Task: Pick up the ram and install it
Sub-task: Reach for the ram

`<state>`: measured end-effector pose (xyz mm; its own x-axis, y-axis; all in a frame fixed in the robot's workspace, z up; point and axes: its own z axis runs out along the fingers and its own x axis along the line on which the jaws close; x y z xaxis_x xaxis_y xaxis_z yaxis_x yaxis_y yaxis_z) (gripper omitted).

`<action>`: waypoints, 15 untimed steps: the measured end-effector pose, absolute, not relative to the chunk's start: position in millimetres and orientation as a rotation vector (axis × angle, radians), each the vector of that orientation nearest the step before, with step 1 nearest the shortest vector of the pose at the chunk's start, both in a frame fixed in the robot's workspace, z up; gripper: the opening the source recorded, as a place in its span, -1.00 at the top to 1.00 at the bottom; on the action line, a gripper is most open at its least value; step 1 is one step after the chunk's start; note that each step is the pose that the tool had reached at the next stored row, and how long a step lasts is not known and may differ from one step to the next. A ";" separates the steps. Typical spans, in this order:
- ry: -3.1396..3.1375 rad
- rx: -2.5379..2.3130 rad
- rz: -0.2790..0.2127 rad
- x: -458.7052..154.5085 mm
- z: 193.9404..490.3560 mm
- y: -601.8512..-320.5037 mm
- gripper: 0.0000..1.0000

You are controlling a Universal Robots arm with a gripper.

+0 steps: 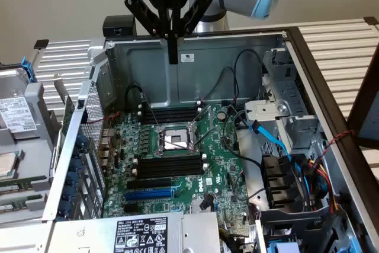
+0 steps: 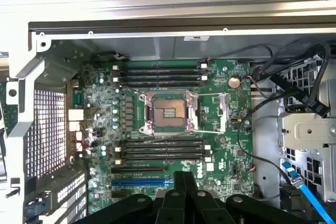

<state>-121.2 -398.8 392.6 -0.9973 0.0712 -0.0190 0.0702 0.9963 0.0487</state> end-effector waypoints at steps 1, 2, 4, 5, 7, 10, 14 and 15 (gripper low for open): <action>3.118 0.110 0.075 -121.2 392.6 -398.8 0.80; 3.118 0.110 0.075 -121.2 392.6 -398.8 0.80; 3.118 0.110 0.075 -121.2 392.6 -398.8 0.80; 3.118 0.110 0.075 -121.2 392.6 -398.8 0.80; 3.118 0.110 0.075 -121.2 392.6 -398.8 0.80; 3.118 0.110 0.075 -121.2 392.6 -398.8 0.80; 3.118 0.111 0.075 -122.4 392.9 -398.8 0.80; 3.118 0.110 0.075 -124.0 393.6 -398.8 0.80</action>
